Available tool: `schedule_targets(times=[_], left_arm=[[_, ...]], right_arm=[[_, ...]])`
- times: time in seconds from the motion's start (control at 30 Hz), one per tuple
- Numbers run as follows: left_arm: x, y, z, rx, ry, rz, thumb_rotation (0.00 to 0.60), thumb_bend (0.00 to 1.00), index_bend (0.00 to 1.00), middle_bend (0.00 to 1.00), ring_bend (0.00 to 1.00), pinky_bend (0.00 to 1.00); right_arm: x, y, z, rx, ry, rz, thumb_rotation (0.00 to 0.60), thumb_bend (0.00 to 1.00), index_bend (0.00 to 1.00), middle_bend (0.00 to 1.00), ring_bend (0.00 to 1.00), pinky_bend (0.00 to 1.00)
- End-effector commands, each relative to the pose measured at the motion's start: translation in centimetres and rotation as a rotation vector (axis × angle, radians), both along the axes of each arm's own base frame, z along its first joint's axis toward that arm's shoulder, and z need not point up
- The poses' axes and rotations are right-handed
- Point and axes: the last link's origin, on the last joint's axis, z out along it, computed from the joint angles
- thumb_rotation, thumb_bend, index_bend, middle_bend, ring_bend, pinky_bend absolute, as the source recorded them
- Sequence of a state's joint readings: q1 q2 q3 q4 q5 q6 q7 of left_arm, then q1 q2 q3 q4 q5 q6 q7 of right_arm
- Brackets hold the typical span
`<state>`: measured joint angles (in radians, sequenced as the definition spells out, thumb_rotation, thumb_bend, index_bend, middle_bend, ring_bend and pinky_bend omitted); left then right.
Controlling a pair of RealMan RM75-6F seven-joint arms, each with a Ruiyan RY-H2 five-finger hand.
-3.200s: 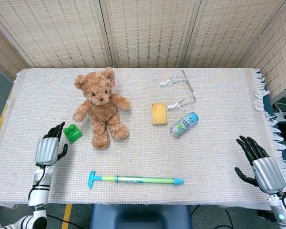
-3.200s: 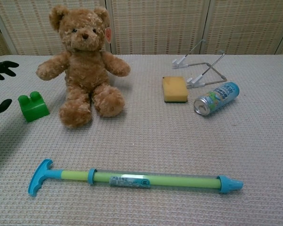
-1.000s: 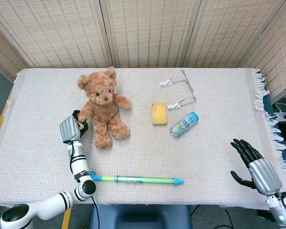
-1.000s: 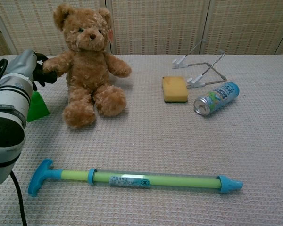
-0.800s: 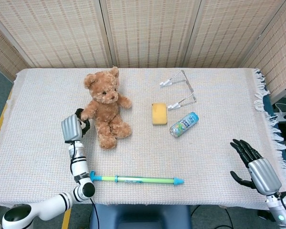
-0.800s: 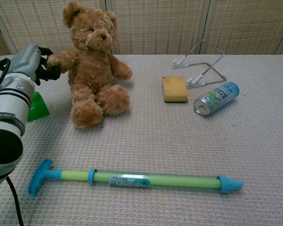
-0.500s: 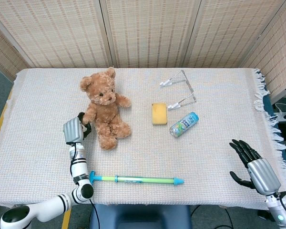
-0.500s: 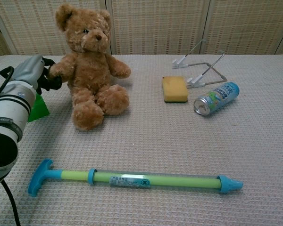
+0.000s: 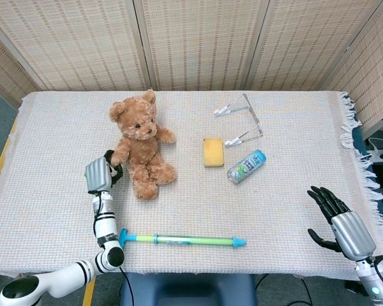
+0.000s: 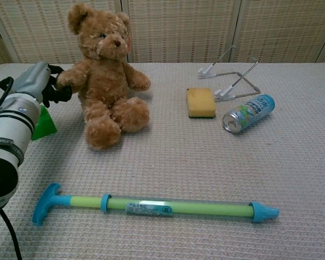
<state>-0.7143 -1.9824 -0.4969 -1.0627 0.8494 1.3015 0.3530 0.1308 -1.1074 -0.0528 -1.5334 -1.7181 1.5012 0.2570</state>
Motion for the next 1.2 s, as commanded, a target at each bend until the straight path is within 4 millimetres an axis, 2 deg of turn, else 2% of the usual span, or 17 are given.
schedule_targets(times=[0.03, 0.23, 0.57, 0.87, 1.2], left_arm=[[0.0, -0.2, -0.1, -0.042, 0.022, 0.024, 0.600, 0.59, 0.48, 0.64, 0.60, 0.66], [0.7, -0.2, 0.6, 0.084, -0.019, -0.084, 0.600, 0.58, 0.45, 0.62, 0.59, 0.66], [-0.1, -0.5, -0.3, -0.075, 0.028, 0.025, 0.600, 0.59, 0.50, 0.65, 0.60, 0.67], [1.0, -0.4, 0.6, 0.094, -0.016, -0.125, 0.600, 0.58, 0.47, 0.63, 0.59, 0.67], [-0.5, -0.7, -0.3, -0.028, 0.034, -0.040, 0.600, 0.58, 0.50, 0.67, 0.62, 0.67]], right_arm=[[0.0, 0.0, 0.0, 0.001, 0.001, -0.002, 0.600, 0.20, 0.00, 0.02, 0.00, 0.20], [0.0, 0.0, -0.1, 0.002, 0.003, -0.003, 0.600, 0.20, 0.00, 0.02, 0.00, 0.20], [0.0, -0.1, -0.1, 0.003, 0.003, -0.006, 0.600, 0.20, 0.00, 0.02, 0.00, 0.20], [0.1, -0.1, -0.1, 0.003, 0.003, -0.010, 0.600, 0.20, 0.00, 0.02, 0.00, 0.20], [0.1, -0.2, -0.1, 0.000, 0.002, -0.011, 0.600, 0.20, 0.00, 0.02, 0.00, 0.20]])
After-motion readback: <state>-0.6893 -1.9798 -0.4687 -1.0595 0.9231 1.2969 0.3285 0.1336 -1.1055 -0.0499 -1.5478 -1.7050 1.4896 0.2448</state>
